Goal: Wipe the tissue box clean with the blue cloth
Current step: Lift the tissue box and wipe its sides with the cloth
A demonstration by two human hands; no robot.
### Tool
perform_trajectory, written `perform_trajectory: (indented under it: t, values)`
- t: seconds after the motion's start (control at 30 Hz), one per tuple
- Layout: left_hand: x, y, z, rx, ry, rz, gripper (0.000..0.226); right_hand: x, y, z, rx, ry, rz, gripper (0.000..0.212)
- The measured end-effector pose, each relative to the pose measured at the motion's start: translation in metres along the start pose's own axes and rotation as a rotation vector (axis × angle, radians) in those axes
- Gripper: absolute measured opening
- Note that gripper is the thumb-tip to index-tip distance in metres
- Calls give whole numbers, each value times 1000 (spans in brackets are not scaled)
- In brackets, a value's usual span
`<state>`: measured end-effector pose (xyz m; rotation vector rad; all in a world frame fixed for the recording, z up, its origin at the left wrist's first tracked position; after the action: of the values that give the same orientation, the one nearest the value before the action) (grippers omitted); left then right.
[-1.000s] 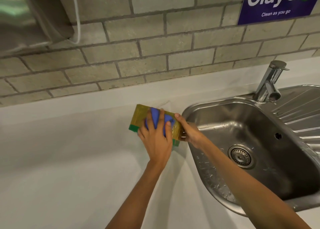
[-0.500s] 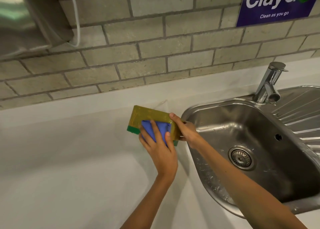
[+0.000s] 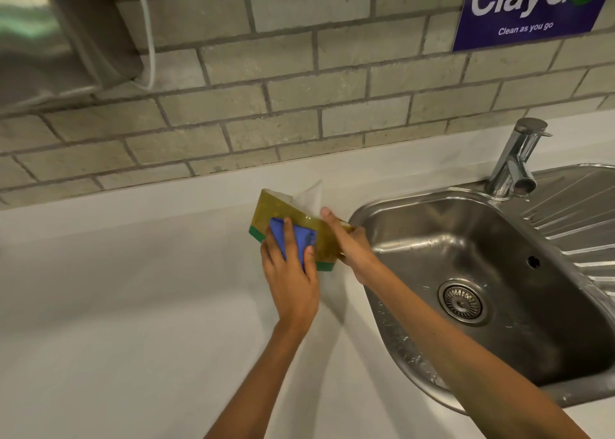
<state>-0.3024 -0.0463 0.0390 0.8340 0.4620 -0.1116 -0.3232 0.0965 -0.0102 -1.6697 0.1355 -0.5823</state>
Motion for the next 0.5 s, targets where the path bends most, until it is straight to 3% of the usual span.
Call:
perform_trajectory:
  t: [0.13,0.3,0.5]
  values:
    - [-17,-29,13,182,96,229,51,3,-4,-5,-14,5,31,69]
    - [-17,-69,12,437,136,628,47,28,-9,-14,127,93,294,47]
    - [-4,-96,9,542,177,843,79,60,6,-38,220,28,440,43]
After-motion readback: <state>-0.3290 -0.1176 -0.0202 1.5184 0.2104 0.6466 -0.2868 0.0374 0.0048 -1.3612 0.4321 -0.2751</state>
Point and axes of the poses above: each hand's wrist, its own x-axis away from the middle knuckle, its own z-axis out of the back of the hand, y = z × x, the point moved 10 cm from there along -x, towards the middle knuckle, and after that the axes turned 6 degrees about y, right-handed, at the moved point
